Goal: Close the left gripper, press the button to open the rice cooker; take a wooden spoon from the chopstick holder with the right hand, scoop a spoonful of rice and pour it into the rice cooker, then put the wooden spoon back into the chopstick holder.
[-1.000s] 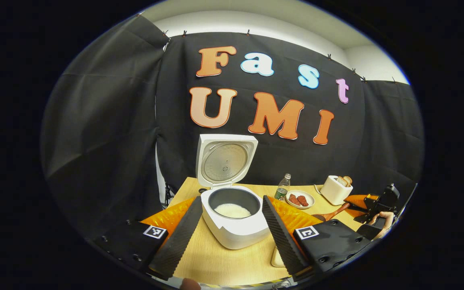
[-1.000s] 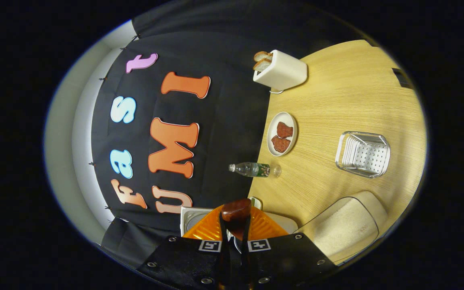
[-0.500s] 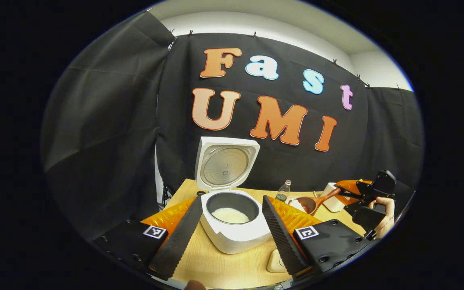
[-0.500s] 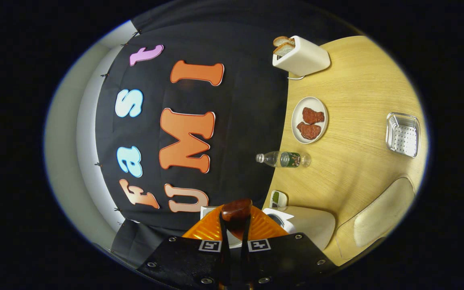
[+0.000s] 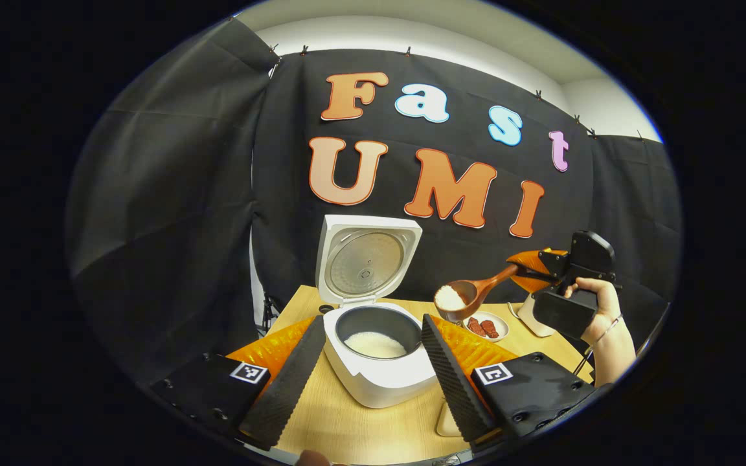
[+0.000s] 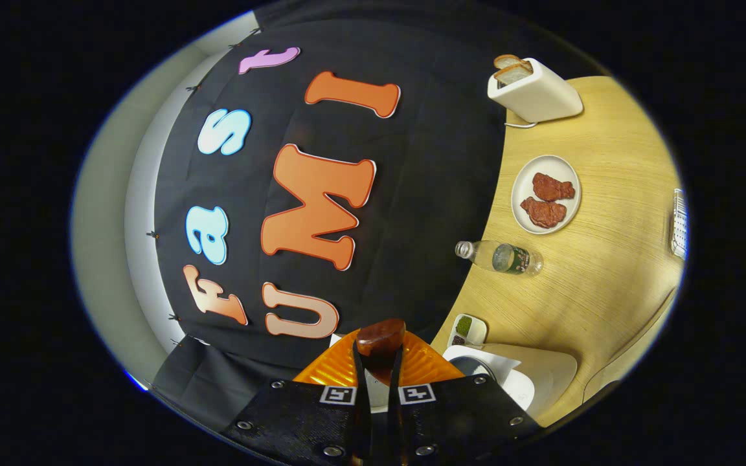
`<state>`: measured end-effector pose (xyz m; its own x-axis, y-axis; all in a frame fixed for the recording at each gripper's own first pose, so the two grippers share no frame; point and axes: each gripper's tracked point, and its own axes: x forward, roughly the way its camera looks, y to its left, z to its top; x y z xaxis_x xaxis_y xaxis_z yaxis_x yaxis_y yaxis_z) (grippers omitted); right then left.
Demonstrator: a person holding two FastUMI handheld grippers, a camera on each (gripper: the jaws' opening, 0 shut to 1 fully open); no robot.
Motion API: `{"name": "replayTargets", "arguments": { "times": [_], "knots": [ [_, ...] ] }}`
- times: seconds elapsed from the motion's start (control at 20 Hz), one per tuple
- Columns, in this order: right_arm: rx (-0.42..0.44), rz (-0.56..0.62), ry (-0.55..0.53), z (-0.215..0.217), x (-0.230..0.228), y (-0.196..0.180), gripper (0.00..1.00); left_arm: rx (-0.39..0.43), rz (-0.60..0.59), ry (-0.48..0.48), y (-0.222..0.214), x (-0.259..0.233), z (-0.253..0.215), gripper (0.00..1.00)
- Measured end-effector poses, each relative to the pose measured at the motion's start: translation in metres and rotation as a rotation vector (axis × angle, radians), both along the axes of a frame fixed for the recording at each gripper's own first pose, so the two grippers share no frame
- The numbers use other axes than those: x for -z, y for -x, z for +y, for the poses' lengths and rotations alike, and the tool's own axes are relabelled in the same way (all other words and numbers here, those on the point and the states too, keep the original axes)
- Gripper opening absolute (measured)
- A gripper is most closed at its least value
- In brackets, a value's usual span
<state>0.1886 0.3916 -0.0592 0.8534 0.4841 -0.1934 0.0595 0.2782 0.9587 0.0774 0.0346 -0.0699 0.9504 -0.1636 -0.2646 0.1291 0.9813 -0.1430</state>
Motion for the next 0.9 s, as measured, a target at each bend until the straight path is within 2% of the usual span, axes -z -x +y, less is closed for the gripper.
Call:
{"name": "replayTargets", "arguments": {
  "times": [0.2, 0.6, 0.9],
  "knots": [
    [0.001, -0.078, 0.086, 0.027, -0.015, -0.015, 0.1, -0.013, 0.014, 0.009, -0.002, 0.006, 0.011, 1.0],
    [-0.02, -0.193, 0.229, 0.063, -0.029, -0.023, 0.1, -0.036, 0.005, 0.015, -0.004, 0.008, 0.027, 1.0],
    [-0.025, -0.235, 0.279, 0.075, -0.032, -0.026, 0.1, -0.019, -0.018, 0.015, -0.001, 0.004, 0.024, 1.0]
  ]
}}
